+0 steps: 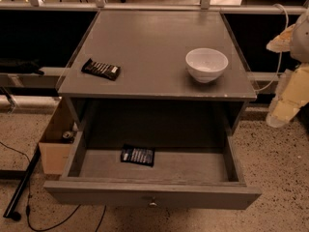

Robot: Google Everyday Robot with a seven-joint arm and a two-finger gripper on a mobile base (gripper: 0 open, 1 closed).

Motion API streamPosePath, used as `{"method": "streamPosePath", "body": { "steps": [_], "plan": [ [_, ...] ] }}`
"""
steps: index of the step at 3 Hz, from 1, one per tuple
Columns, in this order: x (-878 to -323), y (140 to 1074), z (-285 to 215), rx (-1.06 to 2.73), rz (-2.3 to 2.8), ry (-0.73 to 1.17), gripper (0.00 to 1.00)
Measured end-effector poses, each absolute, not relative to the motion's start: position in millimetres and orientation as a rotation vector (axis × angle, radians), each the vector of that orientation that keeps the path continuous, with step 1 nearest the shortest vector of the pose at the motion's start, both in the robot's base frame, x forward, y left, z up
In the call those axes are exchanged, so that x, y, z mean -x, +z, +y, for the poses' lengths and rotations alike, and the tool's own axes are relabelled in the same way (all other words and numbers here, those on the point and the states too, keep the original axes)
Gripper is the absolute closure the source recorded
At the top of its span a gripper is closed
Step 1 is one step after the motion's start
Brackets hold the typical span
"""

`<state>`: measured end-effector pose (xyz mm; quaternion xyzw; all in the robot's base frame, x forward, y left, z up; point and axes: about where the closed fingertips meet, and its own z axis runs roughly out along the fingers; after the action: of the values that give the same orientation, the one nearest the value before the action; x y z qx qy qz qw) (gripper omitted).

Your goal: Pick rxbar blueberry from top drawer and place on counter

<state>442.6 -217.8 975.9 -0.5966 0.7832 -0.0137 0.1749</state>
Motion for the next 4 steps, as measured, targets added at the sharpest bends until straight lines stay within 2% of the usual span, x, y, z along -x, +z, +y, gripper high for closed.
{"method": "streamPosePath", "body": {
  "steps": [3, 4],
  "plan": [
    [-503, 893, -197, 1.46, 2.281, 0.382, 0.0],
    [-504, 892, -196, 1.46, 2.281, 0.39, 0.0]
  ]
}}
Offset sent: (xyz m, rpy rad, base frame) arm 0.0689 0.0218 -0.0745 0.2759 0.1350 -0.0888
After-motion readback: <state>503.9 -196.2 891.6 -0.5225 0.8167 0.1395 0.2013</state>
